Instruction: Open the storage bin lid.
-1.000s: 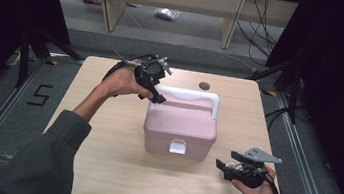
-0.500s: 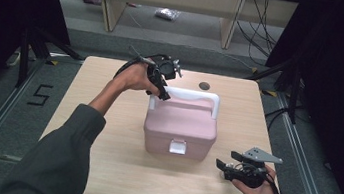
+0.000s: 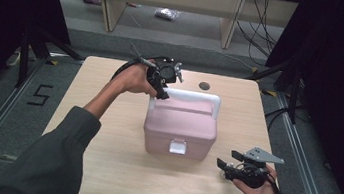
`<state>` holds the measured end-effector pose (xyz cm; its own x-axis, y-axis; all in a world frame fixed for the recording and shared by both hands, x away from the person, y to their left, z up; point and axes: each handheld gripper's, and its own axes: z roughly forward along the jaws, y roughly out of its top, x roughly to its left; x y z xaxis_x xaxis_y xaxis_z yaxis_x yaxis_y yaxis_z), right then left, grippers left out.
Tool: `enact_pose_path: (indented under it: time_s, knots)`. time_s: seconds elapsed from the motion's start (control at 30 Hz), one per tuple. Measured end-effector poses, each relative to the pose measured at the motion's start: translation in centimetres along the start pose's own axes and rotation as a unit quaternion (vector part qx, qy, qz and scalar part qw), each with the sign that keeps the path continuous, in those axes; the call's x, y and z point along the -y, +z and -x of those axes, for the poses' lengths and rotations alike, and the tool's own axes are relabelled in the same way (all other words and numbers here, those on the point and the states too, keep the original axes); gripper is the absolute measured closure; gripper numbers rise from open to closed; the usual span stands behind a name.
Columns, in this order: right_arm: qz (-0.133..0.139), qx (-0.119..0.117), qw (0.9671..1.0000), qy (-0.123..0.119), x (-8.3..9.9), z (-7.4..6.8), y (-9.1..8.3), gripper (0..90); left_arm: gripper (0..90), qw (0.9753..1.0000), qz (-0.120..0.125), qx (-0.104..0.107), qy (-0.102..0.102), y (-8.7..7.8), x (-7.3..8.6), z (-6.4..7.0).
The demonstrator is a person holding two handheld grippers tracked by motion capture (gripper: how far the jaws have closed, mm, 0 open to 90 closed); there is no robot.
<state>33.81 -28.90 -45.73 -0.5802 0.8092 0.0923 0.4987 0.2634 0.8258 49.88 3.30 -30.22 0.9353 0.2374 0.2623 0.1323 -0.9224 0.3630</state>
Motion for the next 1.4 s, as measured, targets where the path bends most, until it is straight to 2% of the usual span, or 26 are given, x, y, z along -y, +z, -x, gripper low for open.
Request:
enact_pose_path:
  time_s: [0.03, 0.07, 0.1, 0.13, 0.17, 0.2, 0.27, 0.3, 0.33, 0.37, 0.4, 0.43, 0.47, 0.5, 0.57, 0.63, 0.7, 0.8, 0.83, 0.93, 1.0, 1.07, 1.17, 1.23, 1.27, 1.4]
  knots:
    - [0.001, -0.003, 1.0, -0.002, -0.1, 0.0, -0.1, 35.3, 69.6, 1.0, 0.0, -0.001, 0.003, -0.2, -0.1, 0.1]
    - [0.001, -0.009, 0.9998, 0.015, -0.1, -0.2, -0.1, 35.8, 69.9, 0.9999, 0.002, -0.005, 0.009, -0.4, -0.1, 0.1]
    - [0.009, -0.01, 0.9999, 0.005, -0.2, -0.1, -0.1, 36.5, 70.1, 0.9999, 0.005, -0.007, 0.006, -0.6, -0.1, 0.2]
    - [0.009, -0.014, 0.9997, 0.018, -0.2, -0.4, -0.2, 37.5, 70.1, 0.9999, 0.006, -0.008, 0.009, -0.9, -0.1, 0.1]
    - [0.009, -0.014, 0.9997, 0.018, -0.2, -0.4, -0.2, 37.5, 70.3, 0.9999, 0.006, -0.008, 0.009, -0.9, -0.1, 0.1]
    - [0.03, -0.014, 0.9994, 0.004, -0.3, -0.4, -0.3, 39.9, 70.6, 0.9999, 0.011, -0.006, 0.01, -1.3, -0.1, 0.1]
    - [0.028, -0.019, 0.9994, 0.003, -0.6, -0.4, -0.6, 44.4, 70.9, 0.9998, 0.012, -0.007, 0.014, -1.5, -0.1, 0.0]
    - [0.038, -0.018, 0.999, -0.013, -0.9, -0.2, -0.8, 46.9, 70.9, 0.9998, 0.013, -0.007, 0.015, -1.5, -0.2, -0.2]
    - [0.036, -0.019, 0.9991, 0.005, -1.0, -0.5, -1.1, 48.5, 70.9, 0.9998, 0.012, -0.007, 0.016, -1.6, -0.2, -0.3]
    - [0.05, -0.018, 0.9985, -0.016, -1.2, -0.2, -1.1, 50.2, 70.8, 0.9998, 0.012, -0.006, 0.013, -1.6, -0.3, -0.4]
    - [0.049, -0.027, 0.9984, -0.006, -1.4, -0.4, -1.3, 53.1, 70.6, 0.9999, 0.012, -0.006, 0.008, -1.7, -0.3, -0.5]
    - [0.061, -0.026, 0.9976, -0.017, -1.5, -0.4, -1.2, 55.7, 70.5, 0.9998, 0.011, -0.007, 0.013, -1.7, -0.4, -0.7]
    - [0.066, -0.032, 0.9973, -0.007, -1.6, -0.6, -1.3, 59.8, 70.5, 0.9999, 0.012, -0.005, 0.009, -1.8, -0.4, -0.7]
    - [0.074, -0.026, 0.9964, -0.033, -1.8, -0.3, -1.3, 64.6, 70.5, 0.9999, 0.012, -0.004, 0.007, -1.8, -0.4, -0.7]
    - [0.075, -0.036, 0.9963, -0.022, -2.1, -0.6, -1.5, 71.5, 70.5, 0.9999, 0.014, -0.004, 0.008, -1.8, -0.4, -0.8]
    - [0.079, -0.036, 0.9958, -0.031, -2.3, -0.7, -1.4, 74.5, 70.6, 0.9998, 0.015, -0.004, 0.009, -1.8, -0.3, -0.8]
    - [0.094, -0.037, 0.9943, -0.034, -3.0, -0.9, -1.0, 82.5, 70.6, 0.9998, 0.016, -0.003, 0.011, -1.9, -0.3, -0.9]
    - [0.087, -0.05, 0.9939, -0.046, -3.7, -0.9, -0.6, 88.0, 70.5, 0.9998, 0.019, -0.004, 0.006, -1.9, -0.3, -1.0]
    - [0.087, -0.051, 0.9932, -0.058, -4.0, -0.8, -0.3, 89.1, 70.5, 0.9998, 0.019, -0.004, 0.005, -1.9, -0.3, -1.0]
    - [0.093, -0.062, 0.9926, -0.048, -4.4, -1.0, 0.4, 90.0, 70.6, 0.9998, 0.019, -0.003, 0.004, -2.0, -0.3, -1.0]
    - [0.088, -0.055, 0.9928, -0.059, -4.7, -1.0, 0.6, 90.0, 70.6, 0.9998, 0.019, -0.003, 0.004, -2.0, -0.2, -1.0]
    - [0.098, -0.061, 0.9922, -0.047, -4.9, -1.1, 1.2, 90.0, 70.6, 0.9998, 0.02, -0.002, 0.003, -2.0, -0.2, -1.0]
    - [0.093, -0.063, 0.9922, -0.054, -5.1, -0.9, 1.6, 90.0, 70.5, 0.9997, 0.022, -0.004, 0.005, -2.0, -0.2, -1.1]
    - [0.098, -0.074, 0.9917, -0.037, -5.2, -0.9, 2.1, 90.0, 70.5, 0.9998, 0.021, -0.002, 0.002, -2.0, -0.2, -1.1]
    - [0.094, -0.07, 0.992, -0.047, -5.4, -0.7, 2.1, 90.0, 70.4, 0.9998, 0.021, -0.002, 0.002, -2.0, -0.2, -1.1]
    - [0.103, -0.07, 0.991, -0.048, -5.8, -0.5, 2.7, 90.0, 70.4, 0.9998, 0.02, -0.001, 0.004, -2.0, -0.2, -1.2]
